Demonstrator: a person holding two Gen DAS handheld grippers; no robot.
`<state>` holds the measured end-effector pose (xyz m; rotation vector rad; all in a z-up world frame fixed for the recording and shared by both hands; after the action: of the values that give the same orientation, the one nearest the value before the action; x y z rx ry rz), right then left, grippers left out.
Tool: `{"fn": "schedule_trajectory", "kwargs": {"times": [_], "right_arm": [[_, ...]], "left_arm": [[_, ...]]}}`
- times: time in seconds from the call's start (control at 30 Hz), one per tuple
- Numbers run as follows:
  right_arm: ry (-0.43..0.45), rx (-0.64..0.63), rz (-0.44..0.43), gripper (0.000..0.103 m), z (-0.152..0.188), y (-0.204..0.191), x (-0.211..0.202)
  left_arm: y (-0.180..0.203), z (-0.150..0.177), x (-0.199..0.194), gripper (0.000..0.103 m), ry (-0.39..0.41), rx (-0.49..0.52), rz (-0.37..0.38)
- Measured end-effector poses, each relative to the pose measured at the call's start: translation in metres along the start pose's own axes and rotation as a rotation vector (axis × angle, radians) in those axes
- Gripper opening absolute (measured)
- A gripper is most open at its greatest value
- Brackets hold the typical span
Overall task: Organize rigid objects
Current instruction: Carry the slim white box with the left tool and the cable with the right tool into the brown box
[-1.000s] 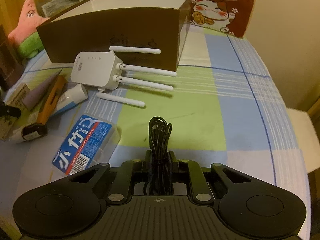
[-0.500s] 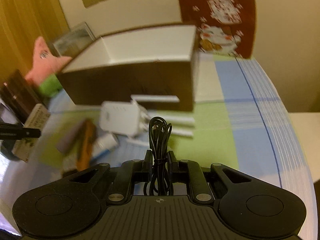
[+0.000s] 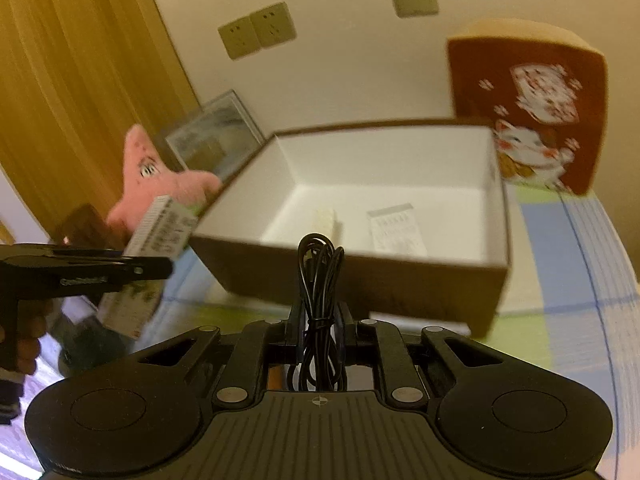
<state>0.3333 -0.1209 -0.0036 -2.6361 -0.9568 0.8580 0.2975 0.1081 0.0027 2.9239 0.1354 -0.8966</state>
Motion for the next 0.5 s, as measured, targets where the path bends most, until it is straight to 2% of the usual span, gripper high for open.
{"fn": "schedule_trajectory", "kwargs": {"times": [0.33,0.5], "right_arm": [[0.029,0.034,0.008,0.011,-0.045,0.004,0.050],[0.028,0.046,0.033,0.011,-0.059,0.012,0.078]], "left_arm": [[0.001,-0.053,0.046,0.022,0.022,-0.030,-0.006],[0.000,-0.069,0.072,0.022,0.013,-0.030,-0.013]]}}
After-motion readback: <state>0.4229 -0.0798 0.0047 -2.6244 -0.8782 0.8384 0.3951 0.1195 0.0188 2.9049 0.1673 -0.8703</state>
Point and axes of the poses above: each gripper's, at about its wrist camera, not at the fingertips, and x roughly the way its jaws point, y to its right, z to its underside, the point moved 4 cm from there along x, roughly the way its jaws point, and after that the axes turned 13 degrees about y, right-handed, at the moved point
